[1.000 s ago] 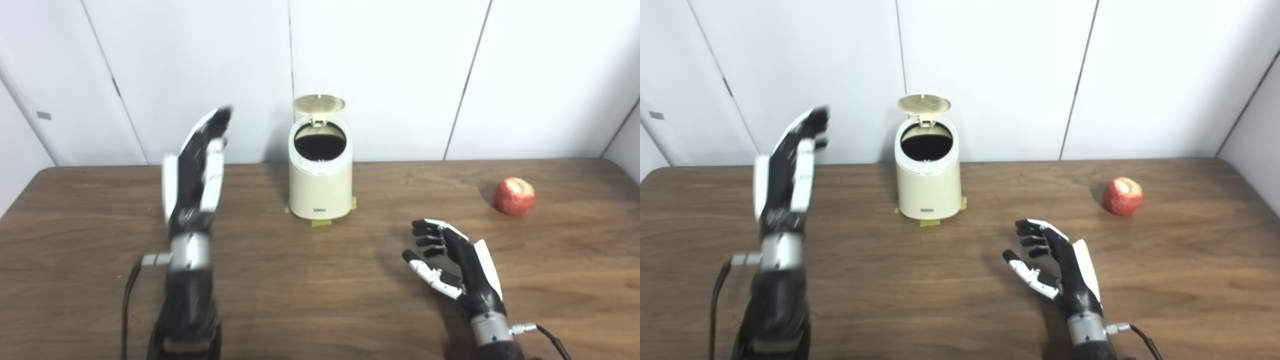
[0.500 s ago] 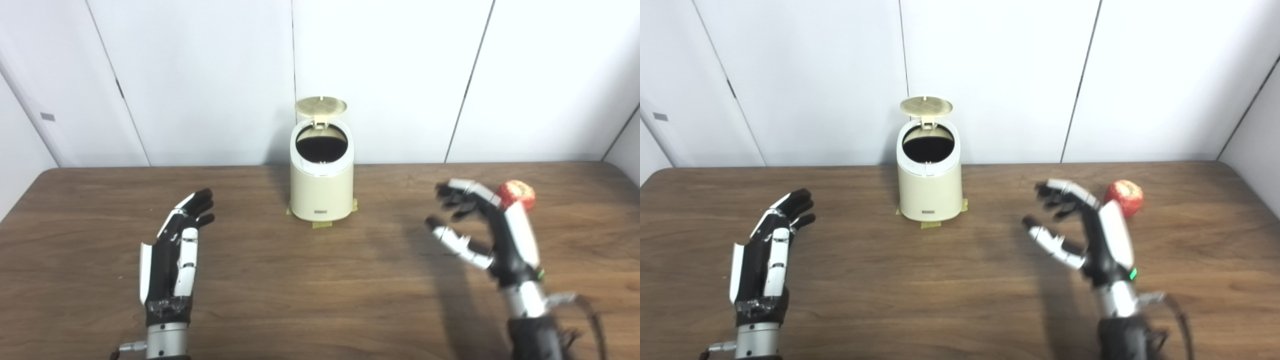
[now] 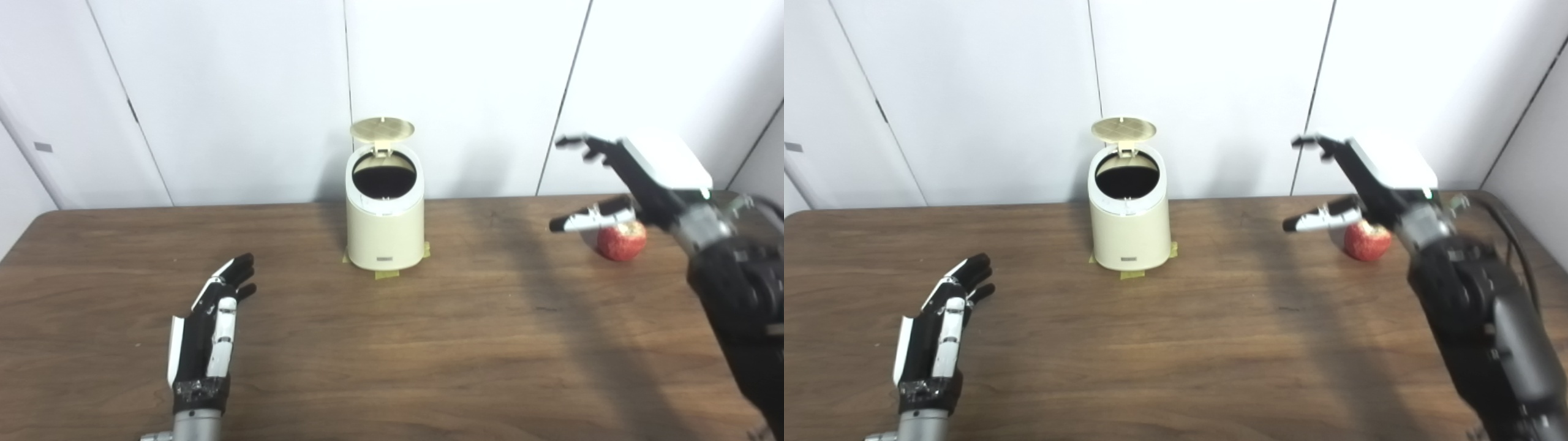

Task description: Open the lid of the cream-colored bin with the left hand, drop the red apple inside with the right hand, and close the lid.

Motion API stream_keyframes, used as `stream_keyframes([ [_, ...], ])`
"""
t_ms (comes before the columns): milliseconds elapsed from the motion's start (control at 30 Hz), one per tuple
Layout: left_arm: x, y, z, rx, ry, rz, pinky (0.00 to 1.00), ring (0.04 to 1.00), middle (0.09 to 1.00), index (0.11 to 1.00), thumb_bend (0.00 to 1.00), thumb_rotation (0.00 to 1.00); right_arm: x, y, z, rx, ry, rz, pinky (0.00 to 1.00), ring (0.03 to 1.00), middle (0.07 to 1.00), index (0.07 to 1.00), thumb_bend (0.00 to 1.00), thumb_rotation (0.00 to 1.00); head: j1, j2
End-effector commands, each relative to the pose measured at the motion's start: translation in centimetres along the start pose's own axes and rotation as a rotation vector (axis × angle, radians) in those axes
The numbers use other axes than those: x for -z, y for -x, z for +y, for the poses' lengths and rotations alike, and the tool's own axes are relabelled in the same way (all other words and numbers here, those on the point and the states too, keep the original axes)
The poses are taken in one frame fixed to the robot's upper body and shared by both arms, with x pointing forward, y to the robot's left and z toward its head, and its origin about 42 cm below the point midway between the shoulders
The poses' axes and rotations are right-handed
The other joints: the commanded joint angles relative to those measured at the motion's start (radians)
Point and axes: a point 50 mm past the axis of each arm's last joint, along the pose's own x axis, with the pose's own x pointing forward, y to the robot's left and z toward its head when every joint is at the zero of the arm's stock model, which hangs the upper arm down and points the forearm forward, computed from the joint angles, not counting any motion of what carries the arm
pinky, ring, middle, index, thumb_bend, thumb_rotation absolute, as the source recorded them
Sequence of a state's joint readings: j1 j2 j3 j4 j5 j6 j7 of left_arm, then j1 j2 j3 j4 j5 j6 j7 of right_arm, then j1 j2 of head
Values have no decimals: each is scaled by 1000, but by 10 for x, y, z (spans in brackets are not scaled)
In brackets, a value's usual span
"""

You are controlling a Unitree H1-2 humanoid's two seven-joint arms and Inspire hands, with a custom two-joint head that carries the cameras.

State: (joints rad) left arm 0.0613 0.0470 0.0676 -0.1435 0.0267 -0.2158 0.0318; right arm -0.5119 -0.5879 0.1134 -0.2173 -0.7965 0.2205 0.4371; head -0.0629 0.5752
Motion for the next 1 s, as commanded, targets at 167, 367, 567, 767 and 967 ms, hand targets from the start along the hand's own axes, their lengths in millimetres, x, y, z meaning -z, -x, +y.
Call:
stream_keyframes([
  [167, -7, 3, 0, 19, -39, -53, 820, 870, 860, 821, 111, 826, 23, -40, -26, -137, 177, 157, 673, 903, 936, 859, 1000, 298, 5, 2],
  [367, -8, 3, -1, 19, -47, -52, 795, 864, 858, 822, 105, 871, 44, -67, -8, -250, 259, 225, 680, 906, 934, 843, 1000, 283, 6, 8],
  [567, -11, 4, -2, 19, -57, -51, 792, 861, 855, 819, 110, 910, 64, -77, 16, -355, 302, 297, 669, 928, 950, 840, 1000, 337, 7, 14],
  [767, -12, 5, -2, 17, -53, -59, 786, 856, 855, 819, 104, 906, 78, -79, 29, -398, 282, 327, 679, 951, 966, 838, 1000, 305, 11, 19],
  [967, -15, 5, -2, -6, -53, -59, 774, 842, 843, 805, 108, 876, 87, -80, 39, -443, 288, 367, 673, 951, 966, 843, 992, 287, 11, 21],
])
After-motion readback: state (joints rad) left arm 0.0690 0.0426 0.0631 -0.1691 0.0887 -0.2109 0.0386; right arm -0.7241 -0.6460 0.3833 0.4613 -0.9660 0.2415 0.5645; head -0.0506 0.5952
